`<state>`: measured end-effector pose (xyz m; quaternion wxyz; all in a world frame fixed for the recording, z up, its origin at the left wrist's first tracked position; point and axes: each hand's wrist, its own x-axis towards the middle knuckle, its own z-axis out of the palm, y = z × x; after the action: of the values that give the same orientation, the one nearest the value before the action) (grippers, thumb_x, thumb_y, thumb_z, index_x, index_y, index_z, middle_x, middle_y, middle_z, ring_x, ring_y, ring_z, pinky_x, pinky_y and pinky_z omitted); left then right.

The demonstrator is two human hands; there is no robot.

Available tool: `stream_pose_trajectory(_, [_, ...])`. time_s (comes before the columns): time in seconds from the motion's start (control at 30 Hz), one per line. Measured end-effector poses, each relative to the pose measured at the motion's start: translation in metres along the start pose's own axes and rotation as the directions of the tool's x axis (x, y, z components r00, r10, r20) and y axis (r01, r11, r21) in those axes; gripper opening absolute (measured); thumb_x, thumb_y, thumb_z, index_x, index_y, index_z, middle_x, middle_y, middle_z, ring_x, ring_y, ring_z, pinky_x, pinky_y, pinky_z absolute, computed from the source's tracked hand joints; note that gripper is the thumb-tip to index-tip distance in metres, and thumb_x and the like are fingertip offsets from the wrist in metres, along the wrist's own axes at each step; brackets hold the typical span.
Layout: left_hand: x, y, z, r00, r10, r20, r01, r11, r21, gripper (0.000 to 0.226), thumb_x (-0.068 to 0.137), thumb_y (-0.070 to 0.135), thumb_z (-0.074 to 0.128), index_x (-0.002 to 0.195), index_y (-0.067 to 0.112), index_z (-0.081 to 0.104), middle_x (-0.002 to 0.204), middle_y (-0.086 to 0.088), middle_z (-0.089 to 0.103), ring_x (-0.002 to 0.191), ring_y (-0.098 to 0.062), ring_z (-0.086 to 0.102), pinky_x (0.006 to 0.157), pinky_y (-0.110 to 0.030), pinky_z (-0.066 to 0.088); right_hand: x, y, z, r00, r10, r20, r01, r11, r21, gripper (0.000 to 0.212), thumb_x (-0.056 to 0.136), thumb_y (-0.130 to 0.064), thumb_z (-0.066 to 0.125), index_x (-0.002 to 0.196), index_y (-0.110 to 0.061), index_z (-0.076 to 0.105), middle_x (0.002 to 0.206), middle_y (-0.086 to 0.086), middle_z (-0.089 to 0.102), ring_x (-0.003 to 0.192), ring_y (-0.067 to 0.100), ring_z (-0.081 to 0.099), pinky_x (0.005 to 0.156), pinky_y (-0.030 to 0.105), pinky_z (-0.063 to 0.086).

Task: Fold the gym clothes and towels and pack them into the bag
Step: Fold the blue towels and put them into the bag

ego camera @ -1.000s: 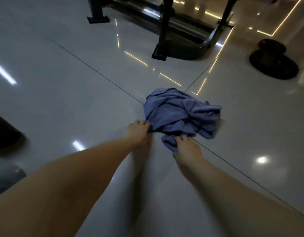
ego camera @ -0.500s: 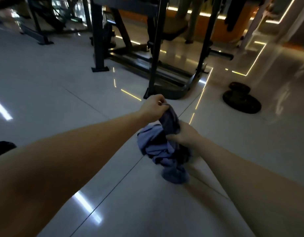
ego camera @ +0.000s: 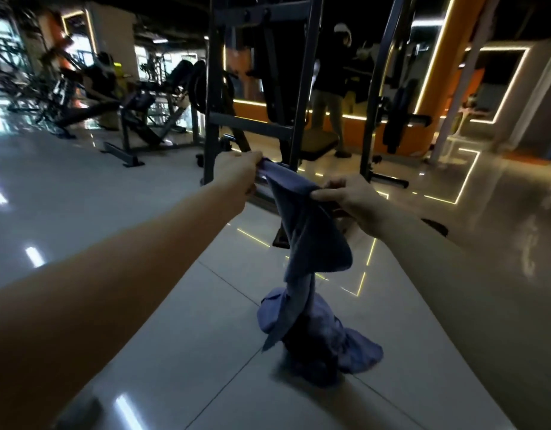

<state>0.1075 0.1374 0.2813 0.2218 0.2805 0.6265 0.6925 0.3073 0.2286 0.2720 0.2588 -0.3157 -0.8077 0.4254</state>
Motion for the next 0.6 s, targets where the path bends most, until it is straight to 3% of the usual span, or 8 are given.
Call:
stream_pose_trajectory(0.1, [-0.004, 0.001, -0.029, 0.985, -0.175, 0.015, 0.175, 0.980, -0.090, 0.045, 0.090, 0.040, 0.072, 0.121, 0.010, 0.059, 0.111, -0.012, 0.065, 0.090, -0.021, 0.063, 0.068, -0.031, 0.055, -0.007, -0.020, 0.014, 0.999, -0.018, -0.042, 0.018, 1.000, -0.003, 0.015, 0.096, -0.024, 0.066, 0.103, -0.011, 0.065, 0.101, 0.009, 0.064, 0.093, 0.021, 0.061, 0.071, 0.030, 0.044])
stream_pose_trajectory(0.17, [-0.011, -0.003, -0.050, 0.992, -0.125, 0.036, 0.128, 0.985, -0.114, 0.048, 0.085, 0.042, 0.077, 0.118, 0.013, 0.058, 0.119, -0.011, 0.063, 0.103, -0.023, 0.063, 0.081, -0.032, 0.056, -0.009, -0.031, 0.022, 0.999, -0.027, -0.020, 0.026, 0.999, -0.042, 0.014, 0.098, -0.022, 0.063, 0.104, -0.009, 0.064, 0.100, 0.009, 0.063, 0.090, 0.019, 0.060, 0.069, 0.028, 0.043])
stream_pose_trajectory(0.27, [-0.017, -0.014, -0.078, 0.987, -0.080, 0.141, 0.109, 0.972, -0.209, 0.074, 0.071, 0.044, 0.085, 0.130, 0.010, 0.056, 0.126, -0.010, 0.063, 0.111, -0.024, 0.063, 0.093, -0.034, 0.054, -0.012, -0.045, 0.033, 0.999, -0.037, 0.031, 0.040, 0.996, -0.075, 0.012, 0.100, -0.025, 0.060, 0.103, -0.014, 0.063, 0.101, 0.009, 0.064, 0.092, 0.021, 0.063, 0.069, 0.028, 0.045])
stream_pose_trajectory(0.33, [-0.021, -0.017, -0.088, 0.983, -0.093, 0.157, 0.127, 0.966, -0.227, 0.065, 0.079, 0.039, 0.081, 0.130, 0.009, 0.056, 0.124, -0.012, 0.063, 0.110, -0.025, 0.064, 0.096, -0.035, 0.055, -0.011, -0.053, 0.039, 0.998, -0.049, 0.037, 0.052, 0.995, -0.086, 0.012, 0.099, -0.029, 0.061, 0.100, -0.017, 0.065, 0.103, 0.008, 0.065, 0.094, 0.022, 0.065, 0.072, 0.028, 0.046])
stream_pose_trajectory(0.4, [-0.023, -0.015, -0.095, 0.989, -0.096, 0.116, 0.118, 0.973, -0.197, 0.050, 0.085, 0.036, 0.078, 0.124, 0.011, 0.060, 0.124, -0.013, 0.063, 0.107, -0.026, 0.067, 0.086, -0.034, 0.059, -0.012, -0.062, 0.043, 0.996, -0.058, 0.067, 0.062, 0.997, -0.050, 0.012, 0.098, -0.030, 0.063, 0.098, -0.018, 0.065, 0.102, 0.008, 0.067, 0.095, 0.023, 0.065, 0.074, 0.031, 0.048])
stream_pose_trajectory(0.5, [-0.024, -0.006, -0.101, 0.997, -0.005, 0.079, 0.014, 0.994, -0.108, 0.021, 0.093, 0.026, 0.072, 0.109, 0.014, 0.066, 0.122, -0.015, 0.064, 0.110, -0.030, 0.065, 0.079, -0.033, 0.058, -0.014, -0.072, 0.043, 0.924, -0.055, 0.379, 0.047, 0.998, 0.032, 0.012, 0.090, -0.029, 0.069, 0.094, -0.018, 0.066, 0.104, 0.006, 0.066, 0.096, 0.022, 0.064, 0.080, 0.035, 0.049])
stream_pose_trajectory(0.6, [-0.029, 0.004, -0.098, 0.991, 0.066, 0.115, -0.059, 0.996, -0.068, 0.007, 0.095, 0.018, 0.067, 0.102, 0.017, 0.069, 0.113, -0.012, 0.068, 0.110, -0.028, 0.065, 0.096, -0.042, 0.056, -0.016, -0.077, 0.044, 0.712, -0.049, 0.700, -0.021, 0.996, 0.090, 0.011, 0.092, -0.022, 0.065, 0.100, -0.016, 0.063, 0.106, 0.007, 0.064, 0.094, 0.021, 0.064, 0.077, 0.032, 0.054])
